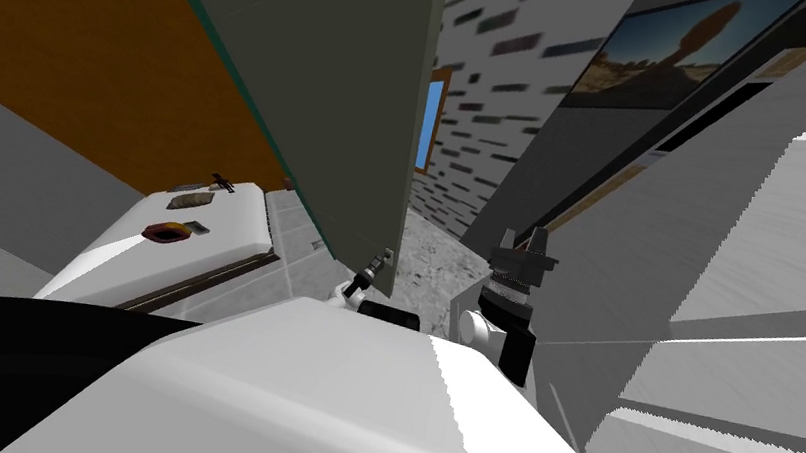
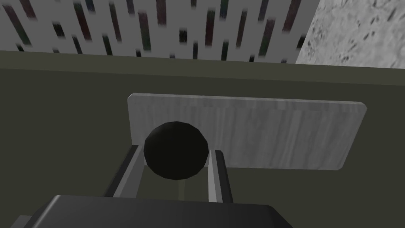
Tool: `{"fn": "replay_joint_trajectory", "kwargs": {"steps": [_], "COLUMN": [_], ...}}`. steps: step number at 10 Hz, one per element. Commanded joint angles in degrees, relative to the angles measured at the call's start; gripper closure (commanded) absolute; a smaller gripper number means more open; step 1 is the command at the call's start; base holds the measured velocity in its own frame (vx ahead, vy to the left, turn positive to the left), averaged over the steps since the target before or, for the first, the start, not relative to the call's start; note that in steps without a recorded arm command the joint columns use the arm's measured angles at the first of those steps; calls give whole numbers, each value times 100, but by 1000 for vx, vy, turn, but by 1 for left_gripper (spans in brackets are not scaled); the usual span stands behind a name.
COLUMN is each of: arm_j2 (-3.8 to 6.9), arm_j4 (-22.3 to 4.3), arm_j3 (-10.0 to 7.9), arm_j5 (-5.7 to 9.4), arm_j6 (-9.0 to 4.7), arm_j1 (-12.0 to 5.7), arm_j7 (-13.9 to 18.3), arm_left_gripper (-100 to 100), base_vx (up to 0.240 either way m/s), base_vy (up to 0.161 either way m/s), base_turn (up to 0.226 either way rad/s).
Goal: Push the door open
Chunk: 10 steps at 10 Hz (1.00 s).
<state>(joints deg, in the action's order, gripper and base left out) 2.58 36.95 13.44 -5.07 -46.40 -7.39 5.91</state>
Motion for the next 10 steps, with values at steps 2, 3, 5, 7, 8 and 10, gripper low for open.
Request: {"fn": "replay_joint_trajectory", "kwargs": {"steps": [2,3,5,7,8,10], "arm_j2": [101,89,83,54,30,-62], "arm_j4": [45,139,157,185,198,232], "arm_j3": [-182,-101,-91,-75,-67,-48], "arm_j5": [84,55,59,64,67,74], "arm_j6": [12,78,95,121,134,165], "arm_j1": [-54,6,7,8,8,9], "arm_j7": [-98,-38,-19,10,24,59], "arm_left_gripper": [100,-100,-100,-100,-100,-100], "base_vx": [184,-21,-203,-214,-240,-237], "base_vy": [-32,-4,2,4,45,18], "base_turn": [84,61,10,32,22,37]}}
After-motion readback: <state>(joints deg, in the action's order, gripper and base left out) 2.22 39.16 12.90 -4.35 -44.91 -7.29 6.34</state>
